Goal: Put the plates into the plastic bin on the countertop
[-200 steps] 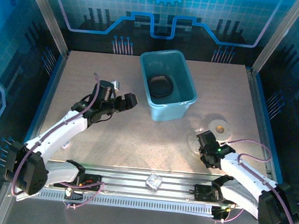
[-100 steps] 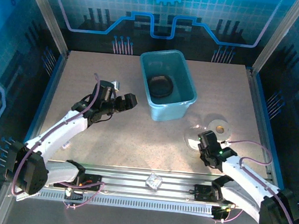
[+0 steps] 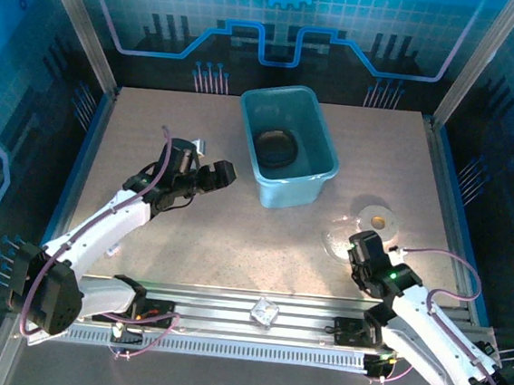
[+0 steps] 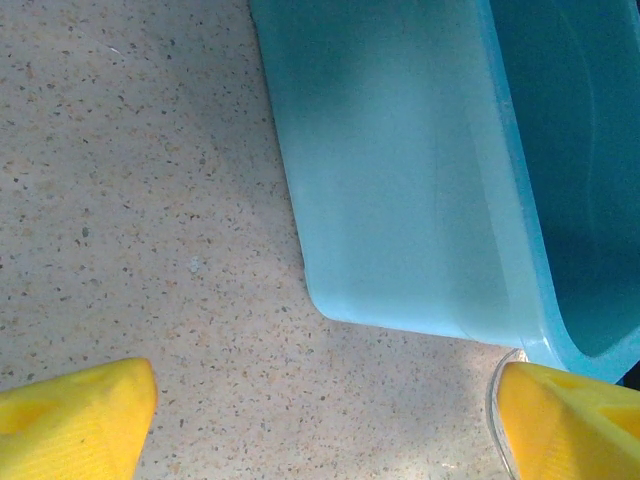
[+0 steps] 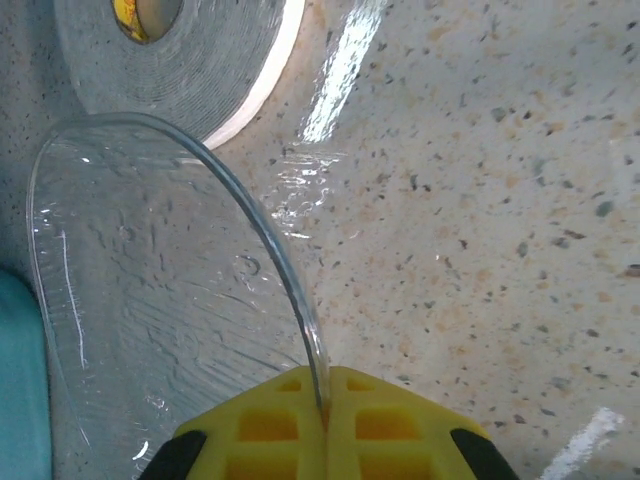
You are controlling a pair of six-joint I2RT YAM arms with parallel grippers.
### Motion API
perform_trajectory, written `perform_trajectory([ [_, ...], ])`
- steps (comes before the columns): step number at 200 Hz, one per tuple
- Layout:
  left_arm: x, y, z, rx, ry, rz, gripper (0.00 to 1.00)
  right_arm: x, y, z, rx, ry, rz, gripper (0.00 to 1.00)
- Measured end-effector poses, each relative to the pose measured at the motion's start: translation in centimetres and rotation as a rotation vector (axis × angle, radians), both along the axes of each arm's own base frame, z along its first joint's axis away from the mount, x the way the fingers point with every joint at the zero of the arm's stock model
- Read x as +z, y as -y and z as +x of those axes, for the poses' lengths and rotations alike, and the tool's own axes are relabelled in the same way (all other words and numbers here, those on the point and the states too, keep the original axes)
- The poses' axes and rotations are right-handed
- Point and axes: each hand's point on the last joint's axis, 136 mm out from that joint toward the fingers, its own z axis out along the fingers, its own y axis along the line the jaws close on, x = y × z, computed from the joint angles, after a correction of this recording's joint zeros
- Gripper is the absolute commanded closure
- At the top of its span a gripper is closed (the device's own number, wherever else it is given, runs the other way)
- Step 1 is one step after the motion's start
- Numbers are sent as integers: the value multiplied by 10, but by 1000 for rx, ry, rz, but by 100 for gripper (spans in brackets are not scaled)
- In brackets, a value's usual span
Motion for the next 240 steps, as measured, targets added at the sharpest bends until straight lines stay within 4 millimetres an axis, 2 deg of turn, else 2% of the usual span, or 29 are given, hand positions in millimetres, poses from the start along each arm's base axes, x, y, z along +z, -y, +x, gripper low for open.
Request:
perform_trajectory([
  [29,0,0,0,-1,0,0,11,9,2,2,-2,15,-16,100],
  [47,0,0,0,-2,0,1,11,24,6,7,-4,47,-38,100],
  [104,0,0,0,-2,1,1,11,118,17,32,-4,246,-134,100],
  [146,0,0,0,-5,3,4,11,166,17,54,28,325,-195,100],
  [177,6,1,3,-8,31,-3,10,196,5,79,72,381,-212,100],
  [205,10,5,4,-34,56,-4,10,221,-18,110,133,431,-189,100],
  [223,11,6,5,-50,65,4,10,225,-34,132,169,443,-168,100],
  [240,11,6,8,-54,69,12,10,220,-50,152,201,430,-155,100],
])
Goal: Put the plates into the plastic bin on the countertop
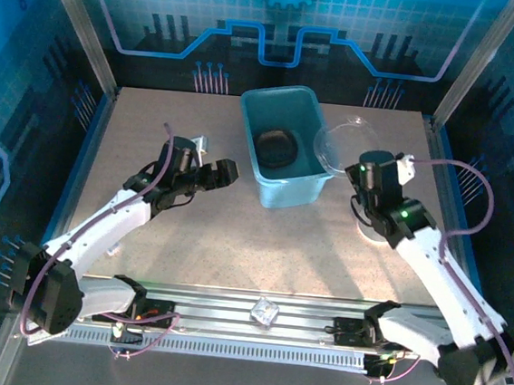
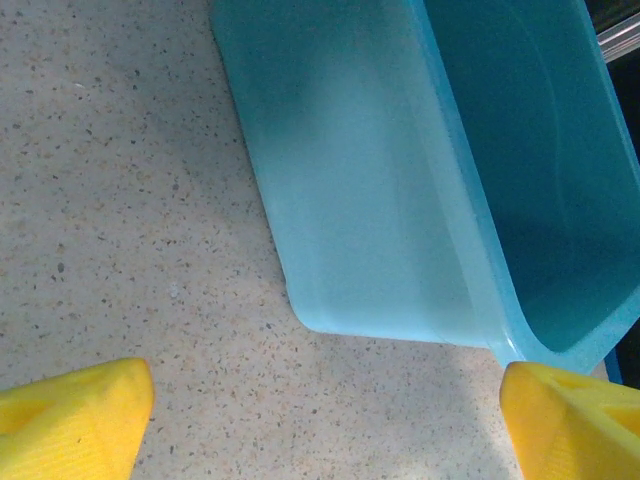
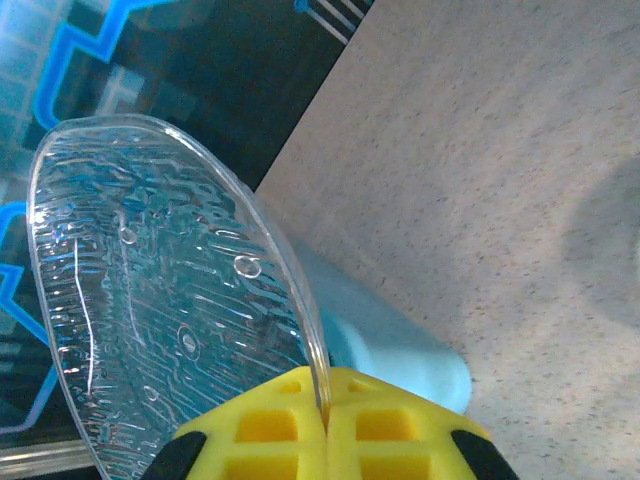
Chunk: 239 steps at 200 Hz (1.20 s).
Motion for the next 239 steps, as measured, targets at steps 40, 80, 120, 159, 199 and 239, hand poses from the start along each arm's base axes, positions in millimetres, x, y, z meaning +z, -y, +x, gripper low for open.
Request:
perform_trajectory([
  [40,6,-9,18,22,15,1,9,-5,-43,50,74,-23,28,100],
  [80,11,-21,53,55,17,-17,9,-7,-82,108,100,-15,93,100],
  [120,5,-25,88,47,-12,-38,9,-37,-113,149,86,-68,179,100],
  [159,4,-28,118,31,-22,-68,10,-74,-132,172,60,-135,242,100],
  [199,4,-37,135,25,-20,-81,10,-97,-139,180,27,-180,276,100],
  [239,-1,-53,139,48,-38,-88,10,-100,-153,184,14,-190,301,100],
])
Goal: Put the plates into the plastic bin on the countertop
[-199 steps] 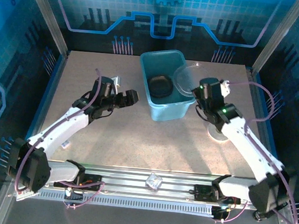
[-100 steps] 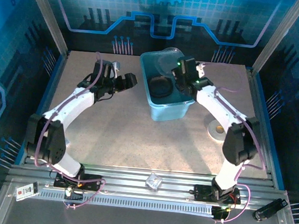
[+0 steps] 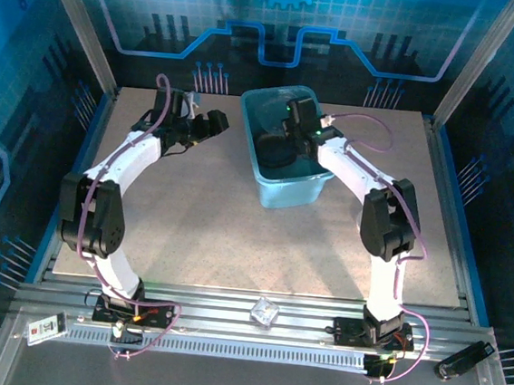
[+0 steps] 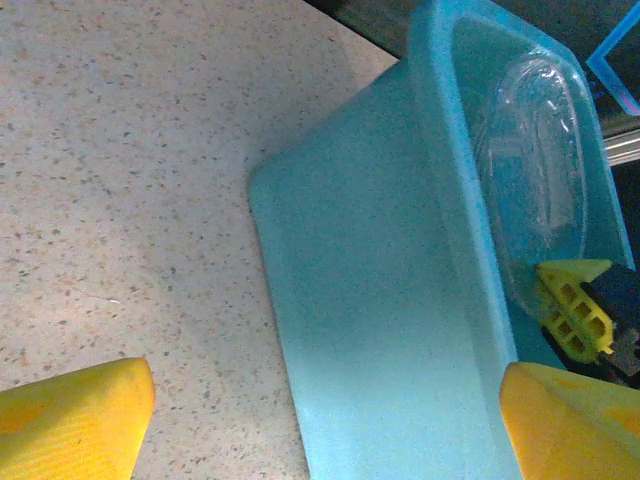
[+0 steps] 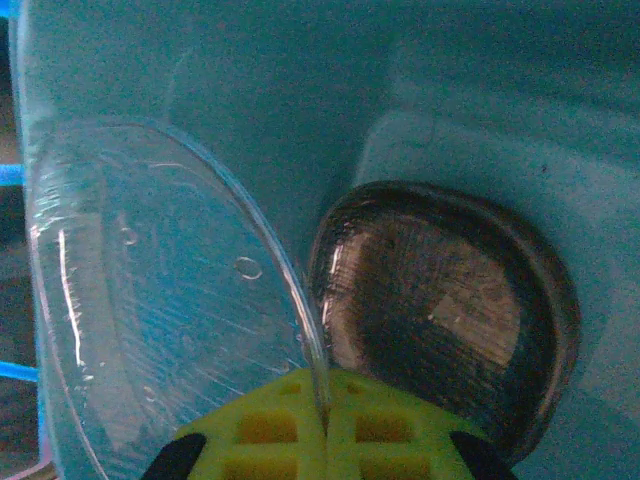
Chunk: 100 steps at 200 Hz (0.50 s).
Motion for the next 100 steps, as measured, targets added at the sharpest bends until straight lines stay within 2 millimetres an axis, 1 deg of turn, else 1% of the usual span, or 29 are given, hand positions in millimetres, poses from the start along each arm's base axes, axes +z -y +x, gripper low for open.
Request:
perform_trajectory([
  [20,-2,-5,0,7,-11,-2,11,-2,-9,0,0,-8,8,100],
  [34,-3,-7,-1,7,-16,-3,11,-11,-14,-4,-2,-34,8,100],
  [58,-4,-6,-2,-3,-20,-4,10,-29,-16,-12,-12,-90,-3,100],
  [100,-7,-9,-5,-13,-33,-1,11,-51,-16,-21,-54,-153,-18,100],
])
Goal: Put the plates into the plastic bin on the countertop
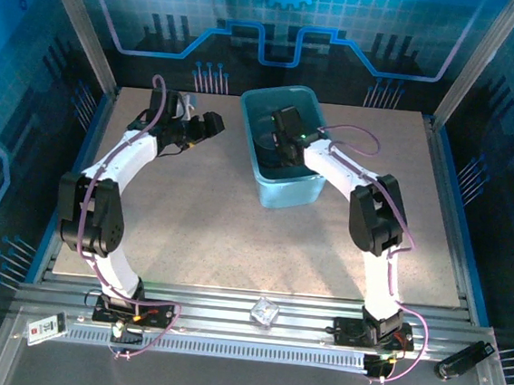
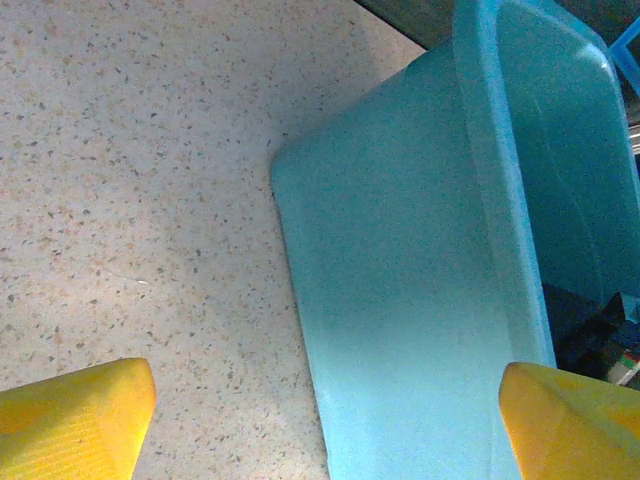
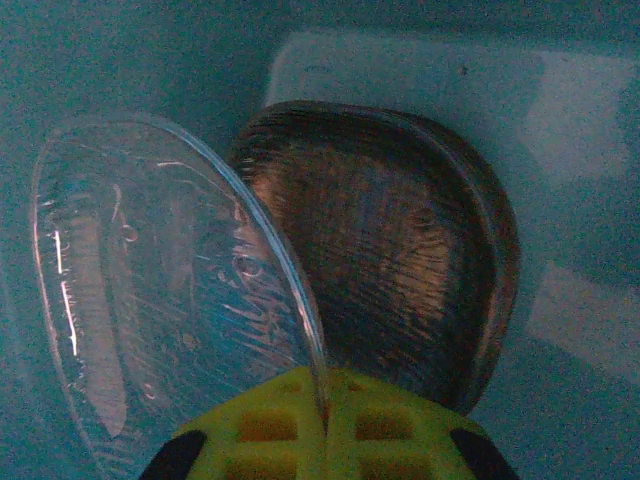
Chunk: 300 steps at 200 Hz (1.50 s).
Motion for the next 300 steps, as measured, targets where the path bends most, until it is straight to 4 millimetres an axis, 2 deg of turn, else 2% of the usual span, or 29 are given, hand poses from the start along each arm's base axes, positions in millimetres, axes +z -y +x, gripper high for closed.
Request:
perform_trajectory([
  [69,-5,-7,-4,1,-21,13,10,-31,-1,-4,-61,-53,-4,100],
  [87,-6,-7,-4,3,-26,13,11,-38,-2,-4,-67,-65,-5,89],
  [106,-6,-8,-4,4,-26,14,11,-45,-2,-4,-74,-73,-5,83],
  [114,-6,-8,-4,4,-27,14,11,-45,-2,-5,-74,-74,-6,78],
  [138,-8,-9,-6,5,-37,14,11,-42,-4,0,-78,-51,5,44],
  [149,-8,-9,-6,6,-40,14,11,-40,-5,3,-68,-36,2,22],
  [156,-8,-9,-6,7,-41,13,11,-38,-5,5,-64,-23,0,2],
  [194,-3,-9,-7,11,-32,8,11,-25,-5,9,-25,33,-39,0],
  [222,-1,-9,-11,25,-35,-6,11,-1,-9,6,29,99,-55,0],
  [248,1,-10,-14,32,-29,-11,11,38,-16,6,138,218,-116,0],
  [277,9,-13,-21,55,-8,-8,11,110,-29,2,298,433,-273,0],
  [300,20,-19,-27,82,30,16,11,177,-36,-17,406,606,-394,0],
])
